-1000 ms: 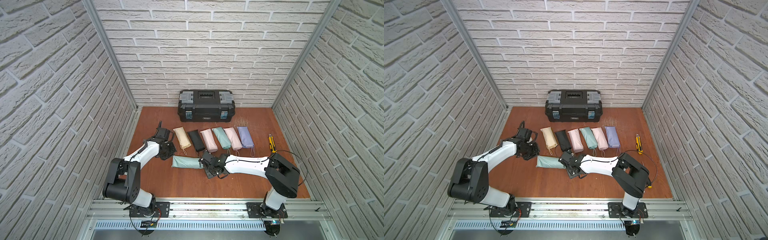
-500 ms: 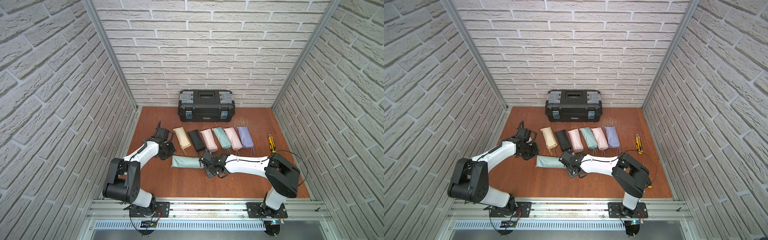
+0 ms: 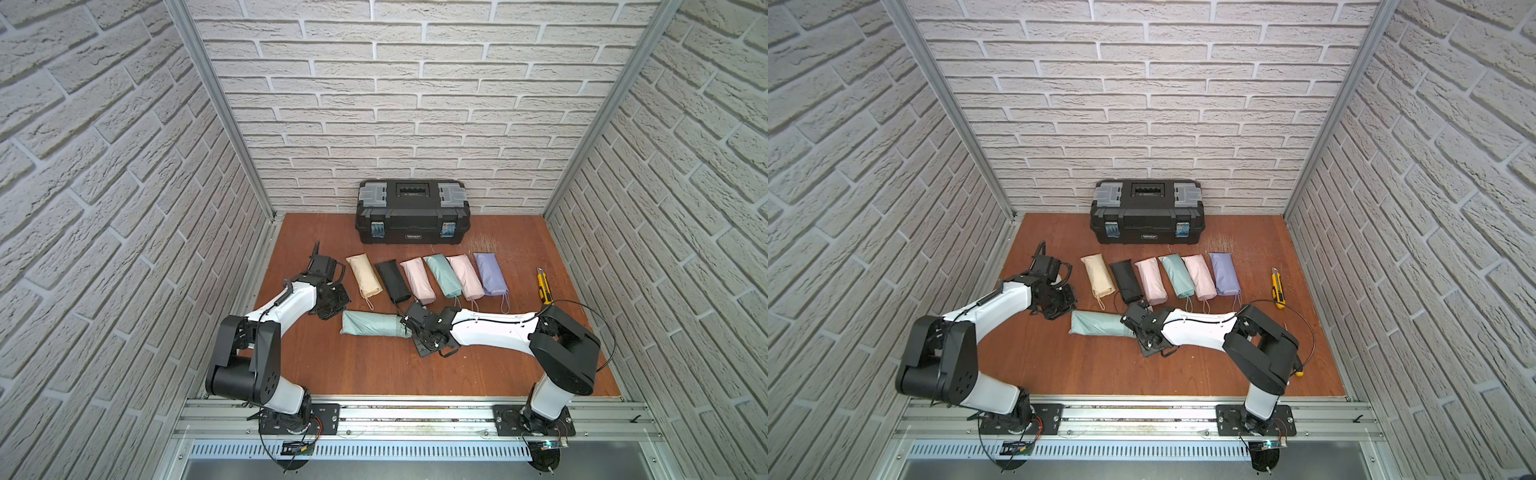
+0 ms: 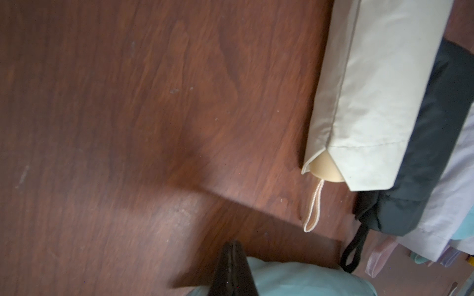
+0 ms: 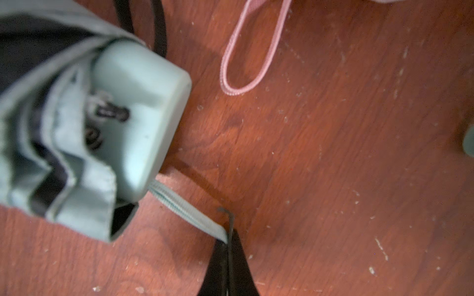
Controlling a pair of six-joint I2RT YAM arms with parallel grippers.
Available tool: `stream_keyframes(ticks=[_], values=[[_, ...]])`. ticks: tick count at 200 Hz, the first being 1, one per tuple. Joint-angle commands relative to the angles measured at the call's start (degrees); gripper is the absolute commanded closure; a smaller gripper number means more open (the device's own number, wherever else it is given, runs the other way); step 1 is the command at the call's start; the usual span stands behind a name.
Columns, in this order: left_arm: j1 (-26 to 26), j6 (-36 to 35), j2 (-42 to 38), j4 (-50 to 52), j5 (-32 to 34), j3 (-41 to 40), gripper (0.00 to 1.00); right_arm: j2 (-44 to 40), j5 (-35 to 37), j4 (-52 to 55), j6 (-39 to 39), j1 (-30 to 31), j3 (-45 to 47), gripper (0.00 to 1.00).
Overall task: Take umbrellas out of sleeves
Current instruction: Take out the umbrella from the umbrella sleeve.
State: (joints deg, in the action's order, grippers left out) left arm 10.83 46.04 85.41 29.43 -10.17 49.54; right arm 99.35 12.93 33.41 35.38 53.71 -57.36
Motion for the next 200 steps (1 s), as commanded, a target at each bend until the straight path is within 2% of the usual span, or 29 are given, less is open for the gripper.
stream_keyframes(ticks=[1,34,53,61,78,129,158,180,200], values=[[-1.4,-1.0,0.4,-2.0,4.3,1.3,1.0,0.0,0.9,6.2,0.6,-0.7,1.3,0.97],[-1.4,-1.2,0.5,-1.5,4.1,2.1,1.0,-0.2,0.7,6.1,0.6,-0.7,1.2,0.97],[-1.4,-1.3,-0.5,-0.1,5.1,2.1,0.52,-0.4,0.7,6.1,0.6,-0.7,1.1,0.97],[-1.4,-1.3,-1.2,0.7,5.8,1.8,0.42,-0.5,0.7,6.1,0.6,-0.6,1.1,0.97],[-1.4,-1.1,-3.2,2.2,6.4,0.8,0.33,-0.6,0.5,5.9,0.6,-0.6,1.0,0.97],[1.3,6.6,-12.0,2.7,0.7,-5.2,0.3,-0.2,-0.1,5.1,0.4,-0.7,0.7,0.97],[3.6,9.0,-15.6,1.7,0.7,-8.4,0.4,0.0,-0.4,4.9,0.3,-0.6,0.3,0.97],[3.7,8.1,-15.4,0.5,0.8,-10.5,0.55,-0.1,-0.5,4.8,0.3,-0.6,0.4,0.97],[3.8,7.3,-15.3,-2.6,0.1,-12.9,0.56,-0.4,-0.7,4.7,0.2,-0.5,0.4,0.97]])
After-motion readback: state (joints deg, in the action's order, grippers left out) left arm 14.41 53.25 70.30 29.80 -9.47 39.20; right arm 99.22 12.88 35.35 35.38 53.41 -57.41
